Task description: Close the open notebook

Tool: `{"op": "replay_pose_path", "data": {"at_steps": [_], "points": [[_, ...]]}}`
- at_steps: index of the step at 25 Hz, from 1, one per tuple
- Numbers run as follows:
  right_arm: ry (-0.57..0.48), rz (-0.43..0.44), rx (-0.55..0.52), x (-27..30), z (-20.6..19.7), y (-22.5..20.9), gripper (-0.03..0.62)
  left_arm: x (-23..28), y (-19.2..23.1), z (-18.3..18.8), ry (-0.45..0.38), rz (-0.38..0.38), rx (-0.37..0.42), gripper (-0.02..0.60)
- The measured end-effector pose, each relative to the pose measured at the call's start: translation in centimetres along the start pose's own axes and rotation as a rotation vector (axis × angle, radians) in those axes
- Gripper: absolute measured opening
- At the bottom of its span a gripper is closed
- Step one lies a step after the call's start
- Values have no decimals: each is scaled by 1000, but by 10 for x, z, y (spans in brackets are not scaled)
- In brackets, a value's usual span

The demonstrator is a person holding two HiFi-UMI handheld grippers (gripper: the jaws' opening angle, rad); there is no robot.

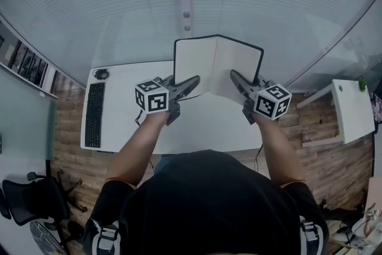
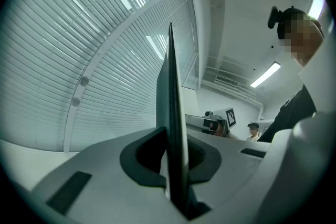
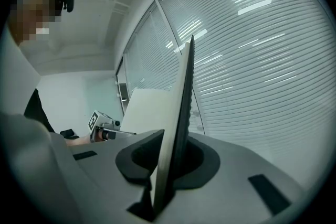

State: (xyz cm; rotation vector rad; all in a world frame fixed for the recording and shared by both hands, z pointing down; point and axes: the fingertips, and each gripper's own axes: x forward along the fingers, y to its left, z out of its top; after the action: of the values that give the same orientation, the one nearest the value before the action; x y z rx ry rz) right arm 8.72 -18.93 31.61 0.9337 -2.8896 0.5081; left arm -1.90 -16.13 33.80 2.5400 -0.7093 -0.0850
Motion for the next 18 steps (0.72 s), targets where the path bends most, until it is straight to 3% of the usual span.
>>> {"op": "replay_pose_path", "data": {"at_steps": [4,18], "points": [[6,-12,5,-6,-2,-5,77,6,-4,-3,1,6,-3,44],[77,-41,100,41,-44,-26,75,-4,47,-30,31,28,-100,44]]}}
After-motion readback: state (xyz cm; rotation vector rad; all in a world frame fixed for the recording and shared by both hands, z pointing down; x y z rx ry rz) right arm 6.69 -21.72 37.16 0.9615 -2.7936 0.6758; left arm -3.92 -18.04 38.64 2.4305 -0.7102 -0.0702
